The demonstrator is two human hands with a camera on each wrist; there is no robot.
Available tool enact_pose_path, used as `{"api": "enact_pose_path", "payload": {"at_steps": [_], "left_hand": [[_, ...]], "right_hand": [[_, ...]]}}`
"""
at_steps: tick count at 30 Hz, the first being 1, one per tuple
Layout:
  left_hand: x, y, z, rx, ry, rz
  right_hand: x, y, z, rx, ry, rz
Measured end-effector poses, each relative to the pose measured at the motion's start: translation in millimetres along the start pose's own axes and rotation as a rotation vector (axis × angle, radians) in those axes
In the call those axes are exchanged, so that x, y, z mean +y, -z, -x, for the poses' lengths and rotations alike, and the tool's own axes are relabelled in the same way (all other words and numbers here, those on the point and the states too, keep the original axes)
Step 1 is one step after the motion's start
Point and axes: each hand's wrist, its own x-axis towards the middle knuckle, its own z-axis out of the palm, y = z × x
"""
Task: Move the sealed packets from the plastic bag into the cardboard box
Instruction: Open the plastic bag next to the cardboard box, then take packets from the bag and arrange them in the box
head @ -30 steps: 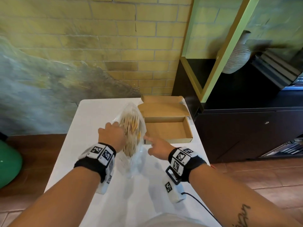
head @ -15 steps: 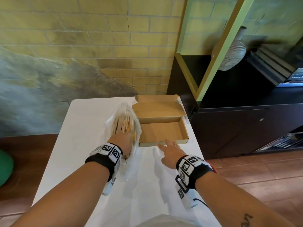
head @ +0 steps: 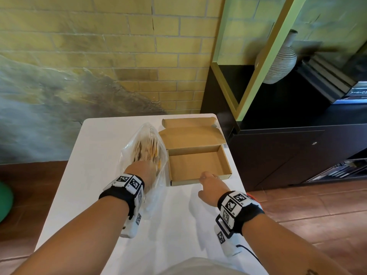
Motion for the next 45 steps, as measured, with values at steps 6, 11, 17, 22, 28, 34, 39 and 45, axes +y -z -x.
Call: {"api": "enact_pose_path", "payload": {"at_steps": [6, 11, 17, 22, 28, 34, 39, 45], "left_hand": [[-8, -1, -3, 0.044, 0.077, 0.201], [-19, 7, -5, 0.114, 0.119, 0.441], [-26, 24, 2, 0.295, 0.048, 0.751], [-20, 38, 7, 0.408, -0.052, 0.999], [-1, 49, 24, 0.407, -0.155, 1.184], [25, 55, 39, 0.265, -0.259, 1.417], [45, 57, 52, 0.168, -0.412, 1.478], [53, 55, 53, 0.136, -0.423, 1.502]], "right_hand": [[9, -3, 2, -0.008, -0.053, -0.103], [13, -3, 9, -0.003, -0.042, -0.064], [21, -11, 5, -0.034, -0.02, -0.05], [20, -7, 16, -0.08, -0.017, -0.025], [0, 33, 42, 0.024, 0.045, -0.29], [-42, 78, 62, 0.244, 0.332, -0.66], [-58, 79, 57, 0.274, 0.42, -0.795], [-48, 82, 55, 0.343, 0.331, -1.159]]}}
